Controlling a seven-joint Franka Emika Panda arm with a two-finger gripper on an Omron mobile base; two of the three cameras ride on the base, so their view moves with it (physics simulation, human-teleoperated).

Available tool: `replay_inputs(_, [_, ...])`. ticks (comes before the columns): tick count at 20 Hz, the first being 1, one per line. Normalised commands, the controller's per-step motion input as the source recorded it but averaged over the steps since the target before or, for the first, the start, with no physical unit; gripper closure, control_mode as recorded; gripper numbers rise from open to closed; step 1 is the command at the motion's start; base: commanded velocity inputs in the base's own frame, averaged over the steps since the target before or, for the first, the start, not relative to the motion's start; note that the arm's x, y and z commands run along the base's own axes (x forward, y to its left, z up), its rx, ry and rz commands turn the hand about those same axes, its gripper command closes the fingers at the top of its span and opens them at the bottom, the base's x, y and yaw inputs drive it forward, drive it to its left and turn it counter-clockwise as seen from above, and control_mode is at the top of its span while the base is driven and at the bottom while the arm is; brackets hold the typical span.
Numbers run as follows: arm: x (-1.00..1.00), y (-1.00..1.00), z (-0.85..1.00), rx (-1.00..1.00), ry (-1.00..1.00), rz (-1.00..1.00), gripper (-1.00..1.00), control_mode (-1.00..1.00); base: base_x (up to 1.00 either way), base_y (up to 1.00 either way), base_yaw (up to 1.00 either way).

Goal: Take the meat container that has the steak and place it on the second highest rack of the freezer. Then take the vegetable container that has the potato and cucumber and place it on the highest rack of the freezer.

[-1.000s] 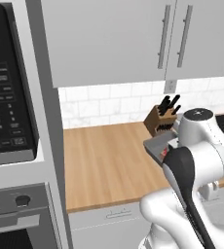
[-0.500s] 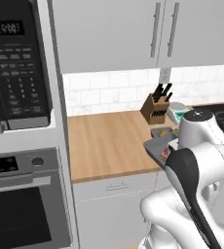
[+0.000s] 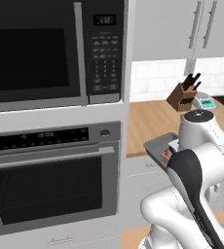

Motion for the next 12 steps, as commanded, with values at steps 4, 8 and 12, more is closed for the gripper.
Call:
replay_inputs(4, [0.0, 0.0, 0.0, 0.0, 0.0, 0.0, 1.0, 1.0, -0.03, 0.9, 0.0])
replay_inputs(8, [0.0, 0.0, 0.0, 0.0, 0.0, 0.0, 1.0, 1.0, -0.02, 0.82, 0.0])
replay_inputs(12, [0.0, 0.0, 0.0, 0.0, 0.0, 0.0, 1.0, 1.0, -0.37, 0.67, 0.0])
